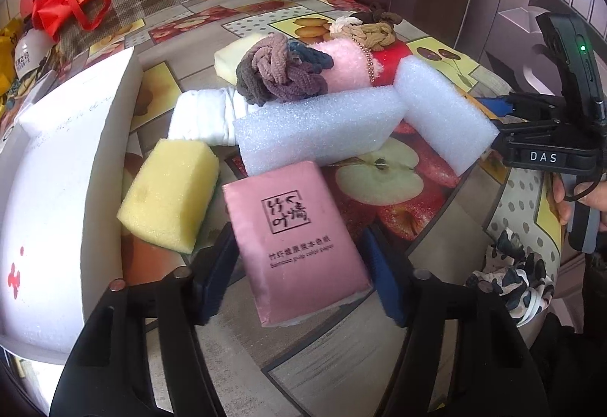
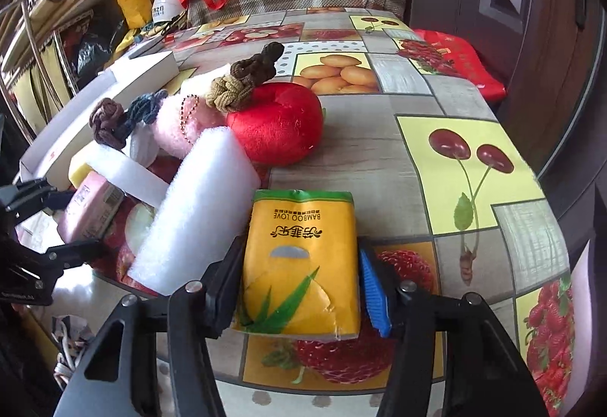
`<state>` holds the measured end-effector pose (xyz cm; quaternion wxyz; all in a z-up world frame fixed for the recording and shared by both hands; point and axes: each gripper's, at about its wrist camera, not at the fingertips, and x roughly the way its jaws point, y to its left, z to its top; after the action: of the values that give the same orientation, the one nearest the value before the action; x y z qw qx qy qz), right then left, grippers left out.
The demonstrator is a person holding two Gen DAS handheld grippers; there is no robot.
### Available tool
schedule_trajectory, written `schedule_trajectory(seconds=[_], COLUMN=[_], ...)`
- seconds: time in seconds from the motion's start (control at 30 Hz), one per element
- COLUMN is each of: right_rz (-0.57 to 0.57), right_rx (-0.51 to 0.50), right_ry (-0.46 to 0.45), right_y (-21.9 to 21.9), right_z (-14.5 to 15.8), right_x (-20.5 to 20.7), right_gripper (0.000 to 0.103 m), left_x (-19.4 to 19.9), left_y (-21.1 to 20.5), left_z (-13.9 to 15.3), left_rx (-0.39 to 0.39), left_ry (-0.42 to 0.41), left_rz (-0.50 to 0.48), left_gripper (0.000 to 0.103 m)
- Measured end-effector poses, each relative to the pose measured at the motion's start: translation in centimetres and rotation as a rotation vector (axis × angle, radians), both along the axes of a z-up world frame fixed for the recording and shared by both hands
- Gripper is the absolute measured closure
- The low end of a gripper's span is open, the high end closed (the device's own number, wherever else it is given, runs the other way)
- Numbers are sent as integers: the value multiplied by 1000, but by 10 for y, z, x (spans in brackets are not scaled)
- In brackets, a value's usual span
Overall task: Organize soft objects
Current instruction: 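Grasp the pink tissue pack with the left gripper while the right gripper grasps the yellow pack, then carry both tissue packs into the white tray and open both grippers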
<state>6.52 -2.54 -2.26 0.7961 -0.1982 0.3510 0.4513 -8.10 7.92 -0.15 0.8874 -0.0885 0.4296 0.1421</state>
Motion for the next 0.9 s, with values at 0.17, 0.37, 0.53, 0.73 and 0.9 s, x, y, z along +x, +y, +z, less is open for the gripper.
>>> schedule_trajectory(seconds=[0.17,0.37,0.53,0.73,0.9], right_rz=[-77,-78,-13,152,220], right_rx=[118,408,623,682,660], right_ry=[58,36,46,15,-6], right_y=[-25,-64,-63,-26,12], right_z=[10,53,74,73,66], right_x=[17,-2,-36,-88,-109], right_gripper=[53,53,53,53,53], left_x=[-10,-28,-57,-94,-114], left_y=[2,-6,-7,17,31], left_z=[10,31,49,53,54], left_rx=[-20,65,204,229,255], left_ry=[-76,-201,-330,-421,-462], left_rz=[4,20,91,218,297], left_gripper=[51,51,51,51,51])
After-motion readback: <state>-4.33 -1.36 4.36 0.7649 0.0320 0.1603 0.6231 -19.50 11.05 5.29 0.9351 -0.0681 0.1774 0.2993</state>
